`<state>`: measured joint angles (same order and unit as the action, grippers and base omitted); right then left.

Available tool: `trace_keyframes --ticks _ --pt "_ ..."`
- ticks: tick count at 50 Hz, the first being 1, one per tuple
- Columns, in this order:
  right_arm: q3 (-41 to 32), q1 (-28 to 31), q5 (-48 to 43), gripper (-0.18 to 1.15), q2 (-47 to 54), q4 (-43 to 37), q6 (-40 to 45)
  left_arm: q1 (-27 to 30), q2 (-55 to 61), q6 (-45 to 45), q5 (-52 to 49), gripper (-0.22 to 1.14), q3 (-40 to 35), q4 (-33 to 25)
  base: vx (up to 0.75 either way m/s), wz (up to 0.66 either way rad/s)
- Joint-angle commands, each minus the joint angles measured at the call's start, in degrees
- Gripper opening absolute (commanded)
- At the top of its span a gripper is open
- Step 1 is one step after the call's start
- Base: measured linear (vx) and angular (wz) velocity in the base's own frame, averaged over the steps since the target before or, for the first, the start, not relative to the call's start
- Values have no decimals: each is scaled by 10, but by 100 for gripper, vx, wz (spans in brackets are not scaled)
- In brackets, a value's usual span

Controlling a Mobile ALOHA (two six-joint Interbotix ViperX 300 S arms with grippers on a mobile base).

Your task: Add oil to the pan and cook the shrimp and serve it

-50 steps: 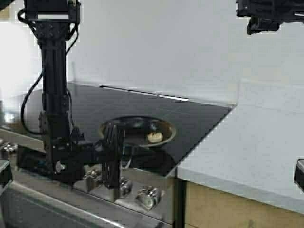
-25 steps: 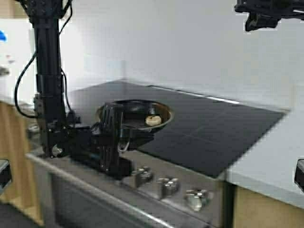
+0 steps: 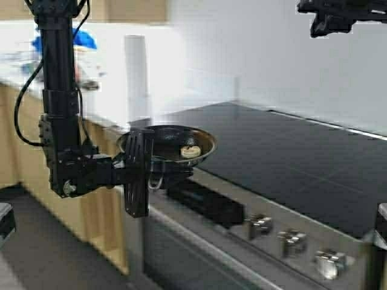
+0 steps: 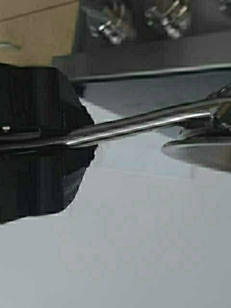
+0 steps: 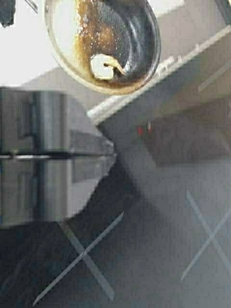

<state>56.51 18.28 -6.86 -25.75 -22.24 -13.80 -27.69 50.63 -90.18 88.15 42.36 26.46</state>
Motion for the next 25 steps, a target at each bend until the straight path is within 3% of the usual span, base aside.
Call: trace_keyframes --ticks 1,25 --pt "-14 1 -1 5 -4 1 -2 4 -44 7 18 3 -10 -7 1 41" --pt "-17 1 19 5 5 1 -1 4 -94 9 18 3 25 -9 0 50"
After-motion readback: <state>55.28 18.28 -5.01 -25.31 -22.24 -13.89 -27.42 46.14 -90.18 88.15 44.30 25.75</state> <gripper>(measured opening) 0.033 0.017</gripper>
